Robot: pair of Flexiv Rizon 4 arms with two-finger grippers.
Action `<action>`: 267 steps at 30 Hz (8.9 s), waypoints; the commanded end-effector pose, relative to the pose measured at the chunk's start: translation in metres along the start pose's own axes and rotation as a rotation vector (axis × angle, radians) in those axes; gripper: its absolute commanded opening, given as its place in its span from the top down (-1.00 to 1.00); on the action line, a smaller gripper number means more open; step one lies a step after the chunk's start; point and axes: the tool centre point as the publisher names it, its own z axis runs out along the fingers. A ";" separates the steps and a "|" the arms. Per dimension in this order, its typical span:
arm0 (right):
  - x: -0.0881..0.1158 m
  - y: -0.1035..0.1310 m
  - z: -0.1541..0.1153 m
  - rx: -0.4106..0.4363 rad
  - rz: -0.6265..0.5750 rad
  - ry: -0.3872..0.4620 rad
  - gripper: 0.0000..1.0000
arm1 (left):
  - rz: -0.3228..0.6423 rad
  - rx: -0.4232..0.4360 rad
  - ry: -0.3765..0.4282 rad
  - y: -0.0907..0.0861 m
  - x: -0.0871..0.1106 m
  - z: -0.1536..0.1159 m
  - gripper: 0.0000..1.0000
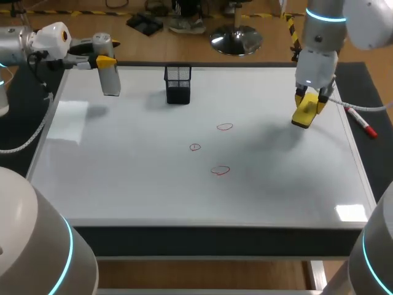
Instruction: Pick up the inspection probe, press it on each red-marked spot on the whiteboard one by one, put down the probe, pick up the eraser, and wipe off all the red marks.
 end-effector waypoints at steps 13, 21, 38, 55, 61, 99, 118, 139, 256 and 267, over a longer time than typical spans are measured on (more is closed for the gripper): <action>0.008 0.003 -0.001 0.015 -0.004 -0.031 1.00 | 0.000 0.000 0.001 -0.001 0.000 0.000 1.00; 0.008 0.003 -0.001 0.015 -0.004 -0.031 1.00 | 0.000 0.000 0.001 -0.001 0.000 0.000 1.00; 0.008 0.003 -0.001 0.015 -0.004 -0.031 1.00 | 0.035 0.006 0.026 0.000 0.066 0.051 1.00; 0.008 0.003 -0.001 0.015 -0.004 -0.031 1.00 | 0.026 0.050 0.103 0.002 0.128 0.143 1.00; 0.008 0.003 -0.001 0.015 -0.004 -0.031 1.00 | -0.016 0.056 0.093 0.010 0.136 0.166 1.00; 0.008 0.003 -0.001 0.015 -0.004 -0.031 1.00 | -0.088 0.100 0.073 0.058 0.151 0.223 1.00; 0.008 0.003 -0.001 0.015 -0.004 -0.031 1.00 | -0.088 0.097 0.077 0.067 0.151 0.228 1.00; 0.008 0.003 -0.001 0.015 -0.004 -0.031 1.00 | -0.072 0.040 0.097 0.075 0.154 0.233 1.00; 0.008 0.003 -0.001 0.015 -0.004 -0.031 1.00 | -0.005 0.070 -0.329 0.026 0.252 0.012 1.00; -0.060 0.062 -0.009 0.067 -0.207 0.047 1.00 | -0.005 0.070 -0.329 0.026 0.252 0.012 1.00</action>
